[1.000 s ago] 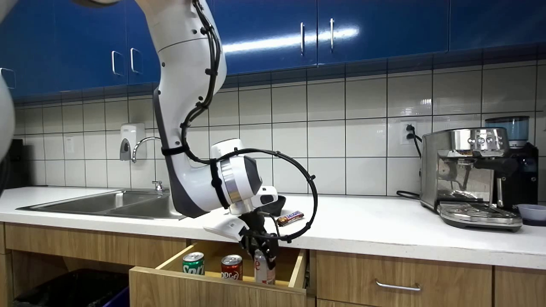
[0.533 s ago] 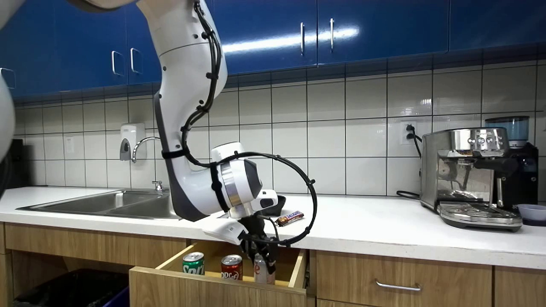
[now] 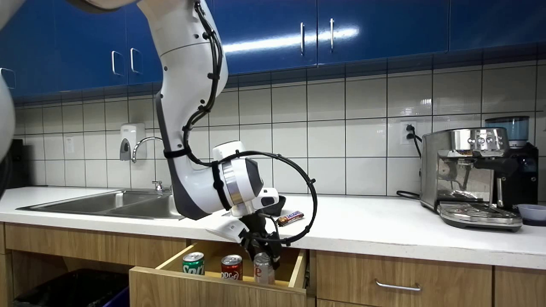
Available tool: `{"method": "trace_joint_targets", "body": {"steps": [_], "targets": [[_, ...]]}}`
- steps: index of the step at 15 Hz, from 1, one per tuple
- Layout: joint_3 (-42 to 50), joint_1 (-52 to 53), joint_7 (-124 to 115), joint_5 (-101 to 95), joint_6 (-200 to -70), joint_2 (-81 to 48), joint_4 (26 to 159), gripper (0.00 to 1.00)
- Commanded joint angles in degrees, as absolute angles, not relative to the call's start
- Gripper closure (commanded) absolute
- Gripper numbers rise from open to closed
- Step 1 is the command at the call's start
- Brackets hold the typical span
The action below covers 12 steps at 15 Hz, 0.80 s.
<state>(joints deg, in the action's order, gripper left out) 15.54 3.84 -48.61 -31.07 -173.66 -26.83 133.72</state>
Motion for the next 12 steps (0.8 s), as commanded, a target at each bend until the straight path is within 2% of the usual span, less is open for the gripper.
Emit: {"method": "trace_joint_targets", "body": {"steps": [1,12], "targets": [[15.84,4.40,-49.87,-30.60,-173.40,-26.14,133.34,0.00],[14.15,2.36,-48.15,-30.09,-172.95,-19.58,138.00,0.00]]}}
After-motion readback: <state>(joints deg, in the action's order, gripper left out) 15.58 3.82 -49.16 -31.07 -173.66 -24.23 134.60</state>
